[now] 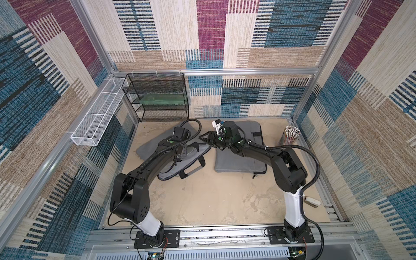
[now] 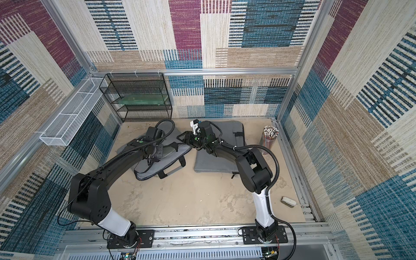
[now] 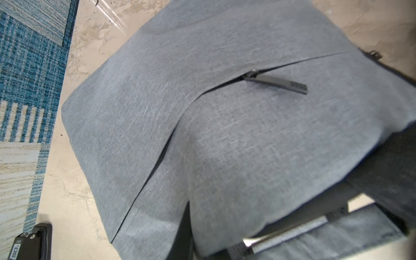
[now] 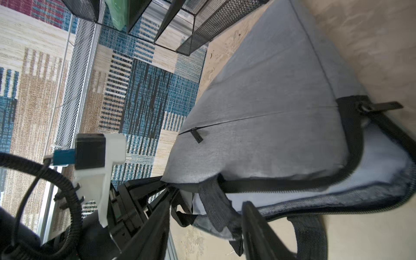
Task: Open the zippered laptop bag and take out the laptop
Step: Open the bag flap on the zippered laptop bag, then take out the laptop from the zippered laptop bag.
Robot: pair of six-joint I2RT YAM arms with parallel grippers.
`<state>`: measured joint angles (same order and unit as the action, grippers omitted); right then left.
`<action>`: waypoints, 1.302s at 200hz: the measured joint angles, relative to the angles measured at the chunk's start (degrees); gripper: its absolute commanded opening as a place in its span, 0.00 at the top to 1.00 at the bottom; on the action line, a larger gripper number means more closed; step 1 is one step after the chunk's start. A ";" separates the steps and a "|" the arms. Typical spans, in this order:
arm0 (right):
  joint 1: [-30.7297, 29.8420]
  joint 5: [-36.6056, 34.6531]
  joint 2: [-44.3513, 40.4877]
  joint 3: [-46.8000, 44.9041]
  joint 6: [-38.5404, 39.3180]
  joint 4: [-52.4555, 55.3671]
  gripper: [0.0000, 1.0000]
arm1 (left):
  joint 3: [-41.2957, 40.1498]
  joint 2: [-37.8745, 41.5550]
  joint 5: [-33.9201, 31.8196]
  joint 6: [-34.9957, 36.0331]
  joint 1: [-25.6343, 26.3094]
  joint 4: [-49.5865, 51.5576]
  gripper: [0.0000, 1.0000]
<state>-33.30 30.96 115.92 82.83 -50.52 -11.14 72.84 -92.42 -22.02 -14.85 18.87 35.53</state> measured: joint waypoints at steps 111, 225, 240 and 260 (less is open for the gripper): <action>-1.29 -7.43 -9.27 -19.85 -2.21 -3.50 0.47 | 3.30 -0.07 5.64 -6.01 -1.53 5.38 1.00; -6.95 -5.38 5.16 -10.03 -6.40 -11.34 0.48 | 0.55 5.46 12.07 -9.51 -3.34 3.69 1.00; -7.65 -5.07 7.34 -8.50 -7.26 -12.04 0.48 | 0.00 6.25 12.76 -10.10 -3.32 3.50 1.00; -8.37 -5.07 9.14 -7.80 -8.35 -12.46 0.47 | -0.79 7.13 13.55 -10.69 -3.32 3.13 1.00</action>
<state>-41.67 25.89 125.05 75.02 -58.87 -23.59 72.05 -85.30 -8.47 -25.54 15.55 38.65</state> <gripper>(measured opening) 0.521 0.084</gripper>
